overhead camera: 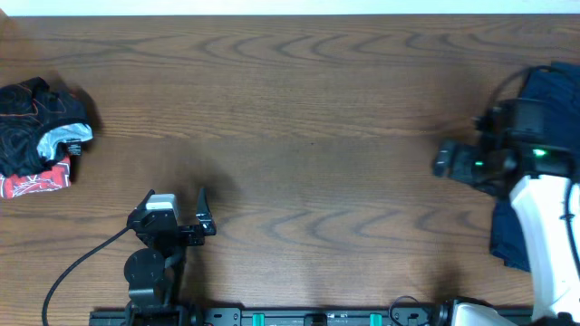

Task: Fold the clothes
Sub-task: 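Reach the right gripper to the navy shorts stack at right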

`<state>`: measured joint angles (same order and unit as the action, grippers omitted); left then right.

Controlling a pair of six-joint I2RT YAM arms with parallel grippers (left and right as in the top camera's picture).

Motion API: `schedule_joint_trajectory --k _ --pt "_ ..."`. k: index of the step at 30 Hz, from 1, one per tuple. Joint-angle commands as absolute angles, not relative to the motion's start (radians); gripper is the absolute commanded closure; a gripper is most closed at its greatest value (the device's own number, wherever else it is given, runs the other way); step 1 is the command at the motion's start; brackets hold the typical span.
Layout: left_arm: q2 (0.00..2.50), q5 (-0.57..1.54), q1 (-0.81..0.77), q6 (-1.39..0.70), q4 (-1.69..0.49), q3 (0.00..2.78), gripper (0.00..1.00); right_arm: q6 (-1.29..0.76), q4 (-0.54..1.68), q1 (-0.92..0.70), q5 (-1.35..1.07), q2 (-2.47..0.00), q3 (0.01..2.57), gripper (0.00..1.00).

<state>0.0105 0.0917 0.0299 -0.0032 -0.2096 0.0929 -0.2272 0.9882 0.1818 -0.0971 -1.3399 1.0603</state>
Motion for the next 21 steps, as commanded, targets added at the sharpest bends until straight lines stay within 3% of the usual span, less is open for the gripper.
schedule_joint_trajectory --k 1,7,21 --pt "0.006 0.097 0.027 -0.013 -0.219 0.068 0.02 -0.309 1.003 0.319 -0.049 -1.374 1.079 0.01" --pt "0.006 0.097 0.027 -0.013 -0.219 0.068 0.02 -0.345 0.978 0.450 -0.055 -1.443 1.079 0.01" --pt "0.006 0.097 0.027 -0.013 -0.219 0.068 0.02 -0.452 0.943 0.514 -0.020 -1.652 1.079 0.01"
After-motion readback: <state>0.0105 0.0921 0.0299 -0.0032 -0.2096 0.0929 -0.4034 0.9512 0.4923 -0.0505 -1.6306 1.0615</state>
